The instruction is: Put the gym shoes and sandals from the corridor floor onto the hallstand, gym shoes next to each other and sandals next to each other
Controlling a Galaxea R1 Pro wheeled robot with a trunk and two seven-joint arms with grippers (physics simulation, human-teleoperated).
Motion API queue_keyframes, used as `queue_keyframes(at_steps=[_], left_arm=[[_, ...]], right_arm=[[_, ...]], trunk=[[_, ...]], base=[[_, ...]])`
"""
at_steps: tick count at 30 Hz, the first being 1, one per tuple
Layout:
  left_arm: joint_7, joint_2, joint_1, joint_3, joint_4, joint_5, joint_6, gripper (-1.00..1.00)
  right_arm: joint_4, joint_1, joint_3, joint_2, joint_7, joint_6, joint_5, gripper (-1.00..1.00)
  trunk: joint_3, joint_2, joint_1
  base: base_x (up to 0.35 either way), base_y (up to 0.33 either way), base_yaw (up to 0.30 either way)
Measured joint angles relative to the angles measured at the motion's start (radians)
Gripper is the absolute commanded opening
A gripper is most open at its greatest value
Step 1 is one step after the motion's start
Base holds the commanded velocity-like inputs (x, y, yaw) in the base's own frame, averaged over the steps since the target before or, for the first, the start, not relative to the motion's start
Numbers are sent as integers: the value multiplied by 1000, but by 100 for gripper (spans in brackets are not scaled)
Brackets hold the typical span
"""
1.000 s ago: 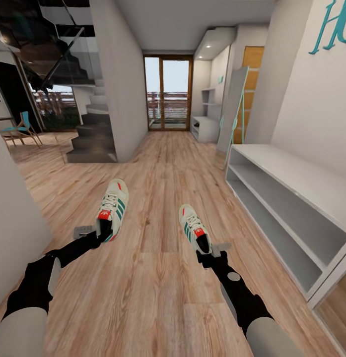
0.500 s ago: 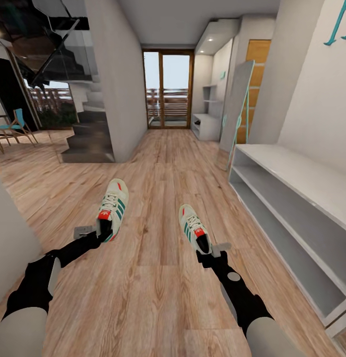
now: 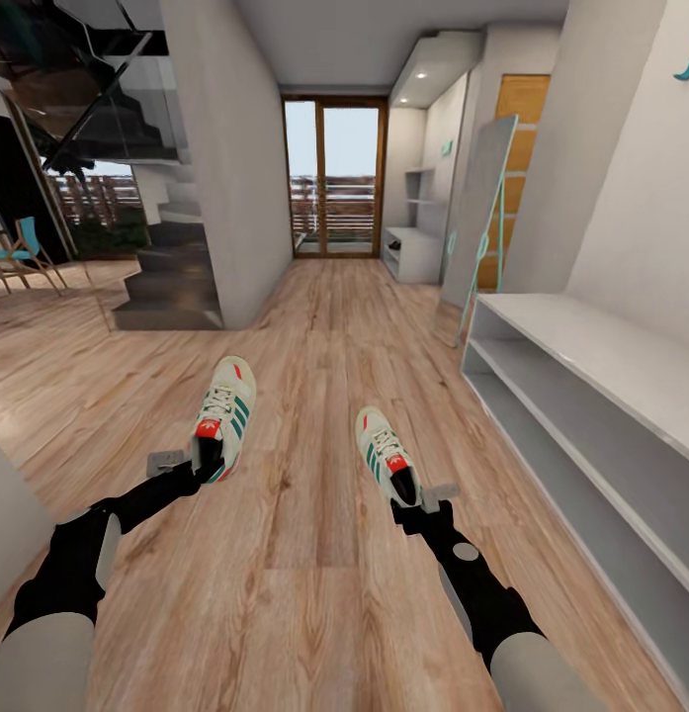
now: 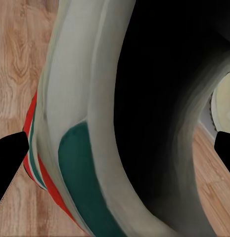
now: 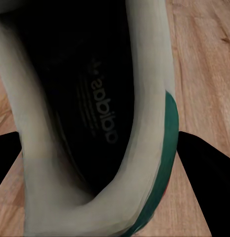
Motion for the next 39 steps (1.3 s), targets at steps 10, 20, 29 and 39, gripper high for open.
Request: queue_keyframes(at_steps=[10,20,29,39], left_arm=[[0,0,0,0,0,-1,0,-100],[0,0,0,0,0,0,0,-100],[0,0,0,0,0,0,0,-100],[0,0,0,-1,0,-1,0,-100]], right_arm=[[0,0,0,0,0,0,0,-100],[0,0,0,0,0,0,0,-100],[0,0,1,0,0,0,0,-100],[-1,0,0,0,0,0,0,-100]], trunk=[[-13,0,0],[-19,0,0],[-19,0,0],[-23,0,0]], base=[[346,0,0],[346,0,0],[346,0,0],[346,0,0]])
